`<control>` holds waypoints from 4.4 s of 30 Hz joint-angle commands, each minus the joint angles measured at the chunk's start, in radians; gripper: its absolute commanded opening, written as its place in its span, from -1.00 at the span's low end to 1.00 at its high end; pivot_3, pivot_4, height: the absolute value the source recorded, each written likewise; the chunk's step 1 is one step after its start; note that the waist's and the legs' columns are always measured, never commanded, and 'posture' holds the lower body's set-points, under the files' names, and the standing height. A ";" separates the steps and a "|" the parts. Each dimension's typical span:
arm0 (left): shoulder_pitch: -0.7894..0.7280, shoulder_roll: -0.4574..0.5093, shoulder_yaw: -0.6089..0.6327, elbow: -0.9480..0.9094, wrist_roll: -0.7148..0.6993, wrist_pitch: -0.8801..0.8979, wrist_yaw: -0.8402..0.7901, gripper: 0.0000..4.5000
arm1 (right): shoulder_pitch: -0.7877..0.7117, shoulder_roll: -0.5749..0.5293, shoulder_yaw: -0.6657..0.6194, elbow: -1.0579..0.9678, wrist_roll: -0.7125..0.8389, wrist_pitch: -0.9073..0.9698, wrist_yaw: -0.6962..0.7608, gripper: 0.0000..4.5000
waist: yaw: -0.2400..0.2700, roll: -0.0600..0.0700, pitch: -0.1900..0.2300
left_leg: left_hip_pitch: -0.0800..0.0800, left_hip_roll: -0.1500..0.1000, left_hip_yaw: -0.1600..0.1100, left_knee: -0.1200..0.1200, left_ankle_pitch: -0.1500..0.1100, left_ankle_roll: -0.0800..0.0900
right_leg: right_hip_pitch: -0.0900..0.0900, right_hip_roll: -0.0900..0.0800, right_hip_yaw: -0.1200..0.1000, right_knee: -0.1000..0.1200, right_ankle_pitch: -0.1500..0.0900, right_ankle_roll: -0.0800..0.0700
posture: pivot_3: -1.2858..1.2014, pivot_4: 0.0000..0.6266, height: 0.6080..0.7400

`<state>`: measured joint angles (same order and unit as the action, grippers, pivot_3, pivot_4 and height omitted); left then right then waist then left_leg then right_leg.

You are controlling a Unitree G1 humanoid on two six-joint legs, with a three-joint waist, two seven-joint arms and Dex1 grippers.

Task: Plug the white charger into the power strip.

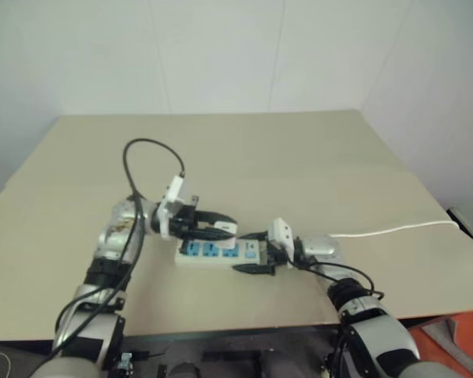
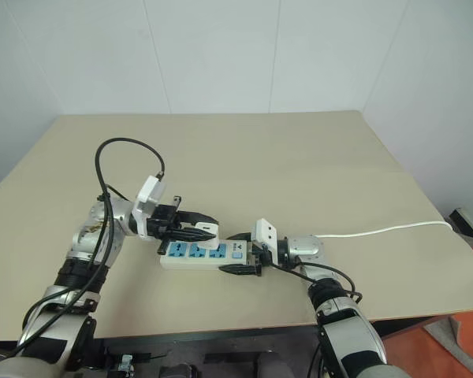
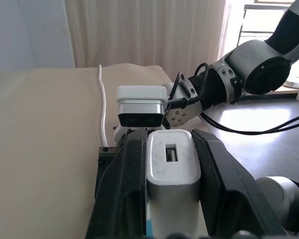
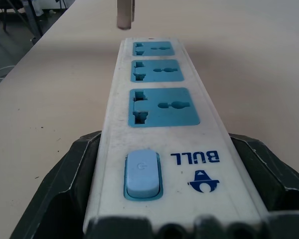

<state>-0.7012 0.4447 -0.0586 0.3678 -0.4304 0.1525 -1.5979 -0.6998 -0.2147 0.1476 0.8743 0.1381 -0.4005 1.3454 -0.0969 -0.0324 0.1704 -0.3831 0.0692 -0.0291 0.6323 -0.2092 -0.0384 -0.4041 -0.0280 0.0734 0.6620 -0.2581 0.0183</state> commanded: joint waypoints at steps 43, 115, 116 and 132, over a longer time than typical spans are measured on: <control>0.037 -0.037 -0.033 0.101 0.092 -0.172 0.079 -0.54 | 0.027 0.001 0.013 -0.035 -0.008 0.041 -0.003 0.52 | 0.001 0.000 0.000 | 0.000 0.000 0.000 0.000 0.000 0.000 | 0.000 0.000 0.000 -0.001 0.000 0.000 | 0.03 -0.52 1.00; 0.090 0.001 -0.097 0.171 0.170 -0.175 0.151 0.95 | 0.019 0.008 0.014 -0.029 -0.004 0.044 -0.001 0.52 | 0.001 0.007 -0.006 | 0.005 0.000 0.002 -0.003 0.000 0.000 | 0.002 0.001 0.003 -0.002 -0.004 0.007 | 0.03 -0.52 1.00; 0.086 0.000 -0.092 0.170 0.165 -0.172 0.154 0.98 | 0.019 0.009 0.014 -0.029 -0.004 0.044 -0.002 0.52 | 0.001 0.007 -0.006 | 0.004 0.000 0.002 -0.003 0.000 0.000 | 0.002 0.001 0.003 -0.002 -0.004 0.007 | 0.03 -0.52 1.00; -0.061 0.202 0.064 0.117 0.065 -0.091 0.067 1.00 | 0.020 -0.009 0.022 -0.042 -0.019 0.078 0.003 0.98 | 0.001 0.006 -0.006 | 0.002 0.000 0.001 -0.003 0.000 0.000 | 0.000 0.001 0.002 -0.003 -0.004 0.007 | 0.03 -0.52 1.00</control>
<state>-0.7532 0.6350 -0.0175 0.5083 -0.3432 0.0688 -1.5201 -0.6893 -0.2215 0.1510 0.8396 0.1381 -0.3347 1.3488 -0.0955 -0.0262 0.1645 -0.3816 0.0692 -0.0279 0.6290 -0.2093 -0.0384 -0.4038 -0.0275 0.0754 0.6586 -0.2624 0.0253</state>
